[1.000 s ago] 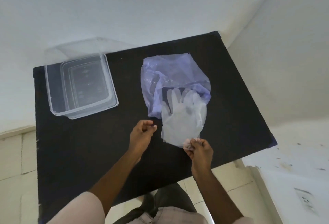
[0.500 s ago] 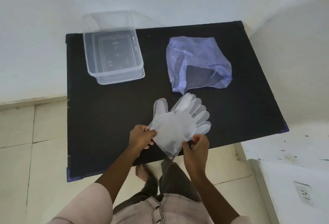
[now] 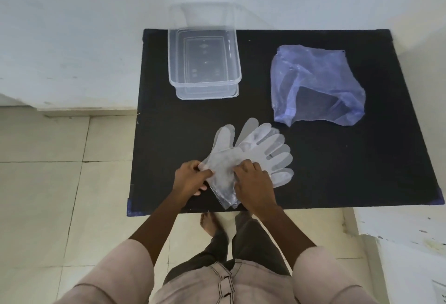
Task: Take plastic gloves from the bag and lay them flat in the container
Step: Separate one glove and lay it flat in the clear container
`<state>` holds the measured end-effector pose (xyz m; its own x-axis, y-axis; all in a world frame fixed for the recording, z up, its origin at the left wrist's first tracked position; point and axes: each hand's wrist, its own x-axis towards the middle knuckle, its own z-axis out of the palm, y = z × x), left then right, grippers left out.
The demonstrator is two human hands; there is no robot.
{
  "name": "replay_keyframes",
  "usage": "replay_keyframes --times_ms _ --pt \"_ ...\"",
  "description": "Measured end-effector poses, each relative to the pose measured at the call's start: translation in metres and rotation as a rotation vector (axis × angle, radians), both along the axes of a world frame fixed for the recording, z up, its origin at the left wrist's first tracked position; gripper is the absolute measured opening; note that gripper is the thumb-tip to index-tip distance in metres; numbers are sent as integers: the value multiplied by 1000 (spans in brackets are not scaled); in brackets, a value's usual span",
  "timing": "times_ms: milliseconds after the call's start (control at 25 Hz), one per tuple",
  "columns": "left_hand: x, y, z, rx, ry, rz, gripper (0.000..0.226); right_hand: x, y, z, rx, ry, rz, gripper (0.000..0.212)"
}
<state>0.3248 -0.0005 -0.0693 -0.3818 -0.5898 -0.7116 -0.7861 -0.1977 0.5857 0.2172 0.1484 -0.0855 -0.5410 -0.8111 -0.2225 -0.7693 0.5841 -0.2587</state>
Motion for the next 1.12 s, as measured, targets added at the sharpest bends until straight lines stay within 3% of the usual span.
replay_keyframes --times_ms 240,440,640,760,840,920,1000,1080,1120 --pt "14 -6 -6 -135 55 21 5 -1 1 -2 4 49 10 46" --pt "11 -7 -9 -173 52 71 12 0 0 1 30 46 19 48" --pt "0 -4 8 -450 97 -165 13 -1 -7 6 55 45 15 51" --pt "-9 -1 17 -402 135 -167 16 6 -13 17 -52 104 -35 65" --pt "-15 2 17 -262 141 -77 20 12 -21 25 -53 -29 -78 77" --pt "-22 4 17 -73 136 57 21 17 -31 30 8 -182 -169 70" --pt "-25 3 17 53 184 147 21 19 -38 30 -36 -250 -305 50" --pt "-21 6 18 -25 240 136 20 17 -37 28 -110 -302 -435 25" --pt "-16 8 16 -203 224 38 22 15 -36 27 -146 -317 -492 20"
